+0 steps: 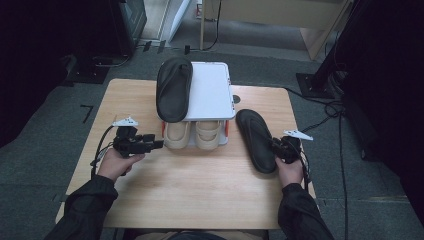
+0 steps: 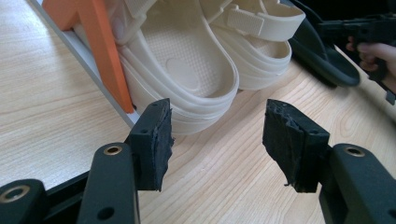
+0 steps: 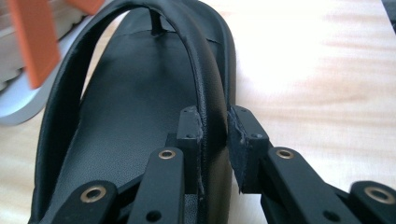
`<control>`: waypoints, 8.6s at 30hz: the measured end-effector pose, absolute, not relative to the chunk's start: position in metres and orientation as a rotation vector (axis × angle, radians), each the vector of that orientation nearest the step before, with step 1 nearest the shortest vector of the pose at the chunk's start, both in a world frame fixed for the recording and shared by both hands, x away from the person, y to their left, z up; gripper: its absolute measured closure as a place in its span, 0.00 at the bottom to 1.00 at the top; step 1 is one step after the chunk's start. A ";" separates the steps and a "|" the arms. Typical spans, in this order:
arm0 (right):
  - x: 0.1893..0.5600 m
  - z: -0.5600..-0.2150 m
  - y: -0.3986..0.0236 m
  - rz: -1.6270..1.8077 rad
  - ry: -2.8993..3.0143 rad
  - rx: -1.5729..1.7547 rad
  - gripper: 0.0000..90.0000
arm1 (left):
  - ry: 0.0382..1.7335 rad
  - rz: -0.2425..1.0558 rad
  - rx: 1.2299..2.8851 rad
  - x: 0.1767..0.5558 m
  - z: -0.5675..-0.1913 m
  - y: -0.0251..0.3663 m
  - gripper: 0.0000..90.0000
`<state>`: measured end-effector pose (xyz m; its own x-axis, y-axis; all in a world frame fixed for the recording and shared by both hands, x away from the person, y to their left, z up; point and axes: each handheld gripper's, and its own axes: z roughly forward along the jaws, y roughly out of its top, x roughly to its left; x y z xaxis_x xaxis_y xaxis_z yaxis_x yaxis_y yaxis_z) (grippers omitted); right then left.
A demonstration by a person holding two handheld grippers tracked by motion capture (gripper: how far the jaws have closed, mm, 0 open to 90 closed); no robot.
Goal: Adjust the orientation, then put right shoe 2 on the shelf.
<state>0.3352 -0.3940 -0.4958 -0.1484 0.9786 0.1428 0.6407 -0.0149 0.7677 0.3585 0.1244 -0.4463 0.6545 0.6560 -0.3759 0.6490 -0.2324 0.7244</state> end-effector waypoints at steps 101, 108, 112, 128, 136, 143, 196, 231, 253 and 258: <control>0.450 -0.306 -0.238 1.116 1.814 1.494 0.81 | 0.934 0.026 1.919 0.344 -0.458 0.116 0.51; 0.455 -0.308 -0.224 1.112 1.804 1.501 0.81 | 0.931 0.033 1.919 0.344 -0.457 0.118 0.51; 0.456 -0.308 -0.218 1.121 1.802 1.507 0.81 | 0.931 0.031 1.913 0.344 -0.457 0.118 0.51; 0.458 -0.319 -0.207 1.118 1.808 1.528 0.80 | 0.925 0.034 1.911 0.343 -0.457 0.120 0.51; 0.458 -0.324 -0.209 1.120 1.804 1.539 0.80 | 0.924 0.036 1.912 0.343 -0.457 0.119 0.51; 0.457 -0.326 -0.210 1.135 1.806 1.522 0.79 | 0.923 0.036 1.915 0.343 -0.457 0.119 0.51; 0.465 -0.333 -0.213 1.151 1.752 1.468 0.80 | 0.925 0.029 1.922 0.343 -0.459 0.118 0.51; 0.407 -0.337 -0.268 1.318 1.990 1.246 0.62 | 0.939 0.084 1.955 0.343 -0.464 0.118 0.47; 0.374 -0.365 -0.310 1.315 2.034 1.177 0.58 | 0.958 0.141 1.990 0.344 -0.472 0.124 0.46; 0.363 -0.382 -0.321 1.304 2.051 1.169 0.56 | 0.963 0.153 1.994 0.345 -0.475 0.125 0.46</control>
<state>0.3635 -0.3208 -0.3819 -0.5453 0.8352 0.0713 0.4191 0.1980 0.8861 0.3447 0.1247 -0.4748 0.6904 0.6803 -0.2460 0.5703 -0.3027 0.7637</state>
